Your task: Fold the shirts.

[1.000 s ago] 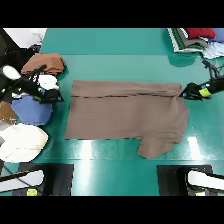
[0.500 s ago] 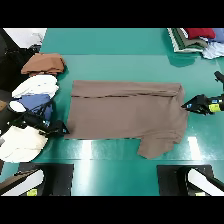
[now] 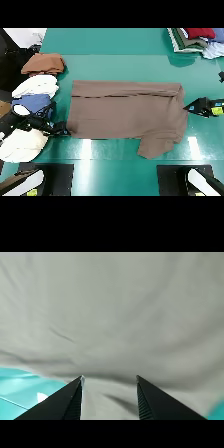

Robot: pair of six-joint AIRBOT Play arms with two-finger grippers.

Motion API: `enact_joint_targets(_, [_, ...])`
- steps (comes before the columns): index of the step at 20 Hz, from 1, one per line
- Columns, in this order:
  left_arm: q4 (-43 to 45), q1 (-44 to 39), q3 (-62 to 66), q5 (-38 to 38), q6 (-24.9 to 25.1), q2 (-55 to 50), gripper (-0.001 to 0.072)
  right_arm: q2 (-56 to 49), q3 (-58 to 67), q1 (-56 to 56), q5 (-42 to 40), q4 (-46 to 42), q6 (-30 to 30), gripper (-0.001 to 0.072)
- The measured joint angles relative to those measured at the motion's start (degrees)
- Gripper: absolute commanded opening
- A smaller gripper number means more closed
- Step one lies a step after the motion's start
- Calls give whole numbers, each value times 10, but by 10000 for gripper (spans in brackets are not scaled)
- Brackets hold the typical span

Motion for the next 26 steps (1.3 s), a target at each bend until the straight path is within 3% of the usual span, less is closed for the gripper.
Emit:
enact_joint_targets(1, [-3, -2, 5, 3, 0, 2, 26, 11, -15, 0, 0, -23, 7, 389])
enact_joint_targets(2, [-4, -2, 11, 5, 0, 5, 26, 23, -34, 0, 2, -48, 17, 438])
enact_joint_targets(3, [-7, -3, 17, 7, 0, 10, 26, 31, -55, 0, 5, -72, 24, 619])
enact_joint_targets(4, [-10, -4, 23, 9, 0, 16, 26, 38, -79, 0, 8, -94, 31, 644])
enact_joint_targets(6, [-11, -4, 33, 10, 0, 29, 26, 42, -124, 0, 11, -122, 38, 568])
enact_joint_targets(12, [-12, -5, 46, 12, 2, 47, 27, 6, -216, 0, -24, -116, 48, 551])
enact_joint_targets(13, [-13, -5, 46, 12, 3, 47, 27, 0, -222, 0, -36, -110, 49, 520])
enact_joint_targets(15, [-13, -5, 47, 12, 3, 49, 27, -7, -229, 0, -56, -99, 49, 353])
enact_joint_targets(16, [-13, -5, 47, 12, 3, 49, 27, -7, -231, 0, -64, -94, 49, 229])
enact_joint_targets(18, [-13, -5, 47, 12, 3, 49, 25, 1, -233, 0, -72, -84, 49, 101])
enact_joint_targets(21, [-9, -5, 47, -2, 3, 57, 24, 31, -225, 0, -53, -79, 49, 11])
enact_joint_targets(26, [56, -5, 41, -78, -24, 161, 24, 127, -169, 0, 50, -133, 67, 10])
